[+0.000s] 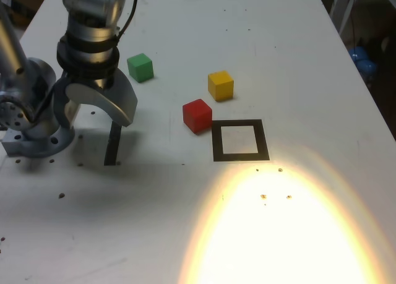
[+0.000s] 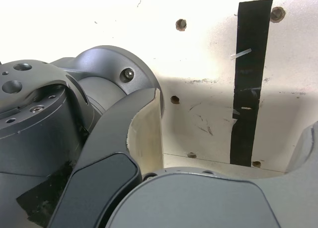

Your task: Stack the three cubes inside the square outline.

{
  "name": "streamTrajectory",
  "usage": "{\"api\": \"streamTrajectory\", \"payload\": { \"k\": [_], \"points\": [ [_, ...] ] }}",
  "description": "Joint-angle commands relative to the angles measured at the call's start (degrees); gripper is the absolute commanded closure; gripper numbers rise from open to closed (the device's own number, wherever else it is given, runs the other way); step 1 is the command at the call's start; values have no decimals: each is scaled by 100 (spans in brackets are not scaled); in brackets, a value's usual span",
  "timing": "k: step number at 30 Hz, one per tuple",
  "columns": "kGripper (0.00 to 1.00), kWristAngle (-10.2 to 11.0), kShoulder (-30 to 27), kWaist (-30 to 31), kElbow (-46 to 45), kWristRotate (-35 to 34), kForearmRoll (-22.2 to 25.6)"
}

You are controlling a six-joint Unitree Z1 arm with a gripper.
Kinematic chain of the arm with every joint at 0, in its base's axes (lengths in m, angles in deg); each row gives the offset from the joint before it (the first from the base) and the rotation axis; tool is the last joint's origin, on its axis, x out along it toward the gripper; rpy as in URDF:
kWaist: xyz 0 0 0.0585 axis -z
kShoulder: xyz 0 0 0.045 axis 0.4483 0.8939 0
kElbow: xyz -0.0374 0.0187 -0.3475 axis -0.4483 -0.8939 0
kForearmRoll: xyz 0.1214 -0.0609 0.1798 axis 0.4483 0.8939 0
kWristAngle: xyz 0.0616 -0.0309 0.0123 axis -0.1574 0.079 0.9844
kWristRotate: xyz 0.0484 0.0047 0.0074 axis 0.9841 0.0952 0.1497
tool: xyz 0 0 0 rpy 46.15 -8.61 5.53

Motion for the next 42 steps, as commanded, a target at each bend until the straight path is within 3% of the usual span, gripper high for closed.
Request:
{"api": "streamTrajectory", "payload": {
  "k": [1,11,18,25,42],
  "points": [
    [1,-16,-13,5,-11,-3,37],
    [1,-142,-104,-52,-29,26,62],
    [1,-111,-211,-118,-116,82,-13],
    [1,-270,-302,-118,-70,85,123],
    [1,-435,-262,-118,834,70,433]
  ]
}}
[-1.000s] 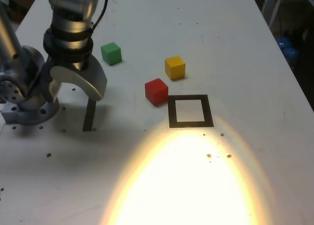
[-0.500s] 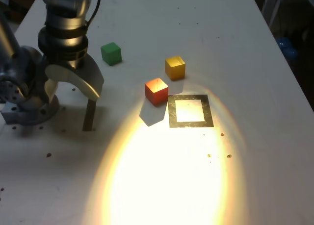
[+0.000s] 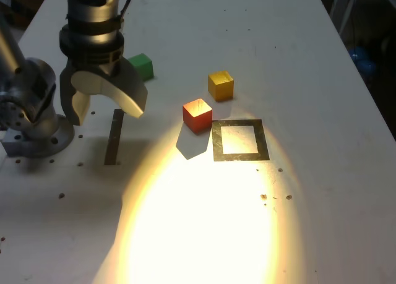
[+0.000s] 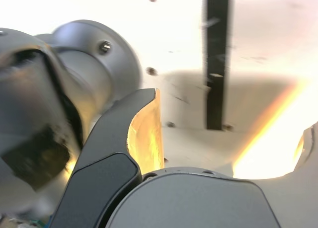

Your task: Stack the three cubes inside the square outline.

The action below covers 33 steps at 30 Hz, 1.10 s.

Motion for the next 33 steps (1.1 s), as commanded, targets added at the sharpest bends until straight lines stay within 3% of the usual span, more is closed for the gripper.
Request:
{"api": "streamTrajectory", "payload": {
  "k": [1,10,20,27,33],
  "points": [
    [1,-8,41,-7,194,-7,106],
    [1,133,441,-50,1436,-8,698],
    [1,377,1282,-298,3037,140,1300],
    [3,272,1908,-552,3249,201,1087],
    [6,162,2099,-771,2957,-179,673]
  ]
}}
